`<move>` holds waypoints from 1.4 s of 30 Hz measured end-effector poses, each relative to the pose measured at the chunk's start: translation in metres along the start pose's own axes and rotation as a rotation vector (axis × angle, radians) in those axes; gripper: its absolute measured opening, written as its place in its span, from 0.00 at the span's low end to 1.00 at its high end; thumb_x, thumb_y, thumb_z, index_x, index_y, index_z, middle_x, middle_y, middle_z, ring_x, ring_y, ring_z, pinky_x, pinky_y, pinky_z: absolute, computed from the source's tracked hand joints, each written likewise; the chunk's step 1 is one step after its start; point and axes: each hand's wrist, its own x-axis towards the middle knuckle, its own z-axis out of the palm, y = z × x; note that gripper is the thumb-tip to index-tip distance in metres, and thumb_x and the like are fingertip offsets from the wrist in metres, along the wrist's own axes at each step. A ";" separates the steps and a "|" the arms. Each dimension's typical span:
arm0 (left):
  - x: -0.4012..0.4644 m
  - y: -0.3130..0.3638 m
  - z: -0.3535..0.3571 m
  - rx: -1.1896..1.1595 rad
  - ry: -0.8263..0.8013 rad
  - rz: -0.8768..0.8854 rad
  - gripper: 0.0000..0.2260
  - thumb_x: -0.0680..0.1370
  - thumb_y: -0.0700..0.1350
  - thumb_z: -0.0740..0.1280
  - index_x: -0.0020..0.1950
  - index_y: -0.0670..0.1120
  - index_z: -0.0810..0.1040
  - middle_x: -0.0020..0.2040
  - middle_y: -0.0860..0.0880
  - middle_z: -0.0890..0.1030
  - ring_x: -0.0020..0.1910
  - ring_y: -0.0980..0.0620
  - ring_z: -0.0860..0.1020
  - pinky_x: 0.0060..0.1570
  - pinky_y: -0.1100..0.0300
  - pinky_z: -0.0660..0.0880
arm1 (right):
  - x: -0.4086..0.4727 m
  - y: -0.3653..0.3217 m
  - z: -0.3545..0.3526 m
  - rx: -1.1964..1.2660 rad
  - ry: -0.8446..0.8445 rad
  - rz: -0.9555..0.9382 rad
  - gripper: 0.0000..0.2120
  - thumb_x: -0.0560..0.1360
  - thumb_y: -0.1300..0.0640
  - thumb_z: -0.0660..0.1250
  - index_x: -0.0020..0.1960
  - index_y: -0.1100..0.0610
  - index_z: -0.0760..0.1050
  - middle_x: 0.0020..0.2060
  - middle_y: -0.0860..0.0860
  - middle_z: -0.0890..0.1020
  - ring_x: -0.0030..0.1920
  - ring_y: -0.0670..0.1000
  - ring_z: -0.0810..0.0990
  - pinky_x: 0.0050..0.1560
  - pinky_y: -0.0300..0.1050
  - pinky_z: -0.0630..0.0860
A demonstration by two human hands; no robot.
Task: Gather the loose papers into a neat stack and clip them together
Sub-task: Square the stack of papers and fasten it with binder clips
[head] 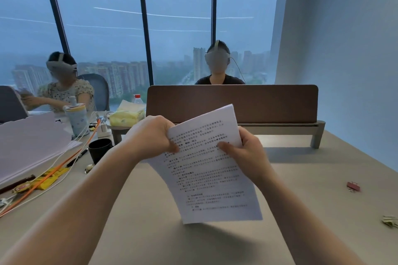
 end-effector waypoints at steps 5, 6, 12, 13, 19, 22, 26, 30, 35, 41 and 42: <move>0.001 -0.007 0.000 -0.007 -0.001 -0.026 0.05 0.65 0.51 0.77 0.38 0.56 0.84 0.35 0.57 0.84 0.37 0.56 0.83 0.43 0.50 0.82 | -0.015 0.008 0.004 0.179 0.030 -0.001 0.05 0.77 0.66 0.67 0.51 0.60 0.80 0.45 0.55 0.86 0.44 0.59 0.85 0.44 0.58 0.83; 0.001 -0.011 0.000 -0.059 0.015 -0.043 0.06 0.65 0.52 0.78 0.37 0.54 0.84 0.35 0.56 0.84 0.38 0.55 0.83 0.43 0.50 0.82 | -0.018 0.010 0.005 0.190 0.042 0.000 0.05 0.77 0.66 0.67 0.51 0.60 0.79 0.44 0.55 0.86 0.43 0.59 0.85 0.43 0.57 0.82; -0.018 -0.027 0.031 -0.898 0.203 -0.137 0.11 0.66 0.42 0.79 0.46 0.43 0.83 0.40 0.47 0.85 0.39 0.50 0.81 0.42 0.56 0.78 | -0.027 0.017 0.004 0.257 0.085 0.000 0.06 0.77 0.66 0.66 0.50 0.58 0.80 0.41 0.50 0.86 0.38 0.50 0.84 0.36 0.42 0.80; -0.020 -0.030 0.040 -1.034 0.203 -0.145 0.14 0.64 0.43 0.80 0.47 0.44 0.82 0.41 0.47 0.86 0.41 0.49 0.82 0.45 0.53 0.79 | -0.028 0.017 0.005 0.264 0.088 0.002 0.06 0.78 0.66 0.66 0.50 0.58 0.80 0.41 0.49 0.86 0.38 0.49 0.84 0.36 0.42 0.80; -0.026 -0.029 0.082 -1.283 0.162 -0.224 0.19 0.63 0.50 0.79 0.49 0.43 0.84 0.50 0.40 0.85 0.48 0.41 0.84 0.46 0.48 0.82 | -0.032 0.019 0.007 0.295 0.101 0.000 0.07 0.77 0.66 0.66 0.51 0.58 0.80 0.43 0.52 0.87 0.40 0.51 0.85 0.37 0.44 0.81; -0.023 -0.018 0.086 -1.290 0.237 -0.284 0.11 0.69 0.45 0.76 0.48 0.41 0.83 0.47 0.40 0.86 0.43 0.43 0.85 0.44 0.48 0.83 | -0.036 0.019 0.010 0.319 0.137 0.002 0.07 0.77 0.66 0.66 0.50 0.57 0.80 0.41 0.49 0.87 0.39 0.48 0.84 0.36 0.41 0.80; -0.023 0.003 0.089 -1.291 0.344 -0.357 0.04 0.72 0.43 0.74 0.42 0.43 0.82 0.38 0.45 0.86 0.33 0.49 0.84 0.33 0.55 0.82 | -0.041 0.025 0.020 0.224 0.240 -0.009 0.02 0.77 0.60 0.68 0.47 0.55 0.79 0.40 0.51 0.84 0.39 0.49 0.81 0.38 0.49 0.79; -0.023 0.016 0.094 -1.274 0.369 -0.375 0.06 0.72 0.47 0.75 0.41 0.45 0.84 0.38 0.45 0.86 0.38 0.44 0.84 0.41 0.48 0.82 | -0.044 0.027 0.034 0.153 0.278 0.007 0.02 0.79 0.58 0.65 0.48 0.53 0.75 0.40 0.50 0.82 0.42 0.53 0.81 0.40 0.58 0.80; -0.021 0.026 0.084 -1.195 0.423 -0.282 0.08 0.74 0.50 0.73 0.45 0.46 0.83 0.41 0.46 0.86 0.41 0.44 0.84 0.41 0.49 0.82 | -0.041 0.014 0.035 0.097 0.362 -0.074 0.05 0.80 0.59 0.64 0.47 0.51 0.71 0.39 0.47 0.79 0.39 0.48 0.78 0.35 0.46 0.78; -0.026 0.007 0.099 -1.134 0.371 -0.323 0.07 0.72 0.50 0.74 0.44 0.47 0.84 0.41 0.47 0.86 0.43 0.43 0.84 0.42 0.49 0.81 | -0.044 0.026 0.033 0.025 0.304 -0.056 0.12 0.77 0.61 0.67 0.53 0.47 0.69 0.42 0.42 0.78 0.42 0.46 0.79 0.34 0.37 0.77; -0.027 0.005 0.101 -1.126 0.372 -0.327 0.06 0.72 0.49 0.74 0.43 0.47 0.84 0.41 0.47 0.86 0.44 0.42 0.84 0.43 0.48 0.80 | -0.044 0.026 0.032 0.016 0.315 -0.071 0.14 0.78 0.61 0.67 0.55 0.46 0.68 0.43 0.40 0.78 0.43 0.46 0.80 0.34 0.36 0.77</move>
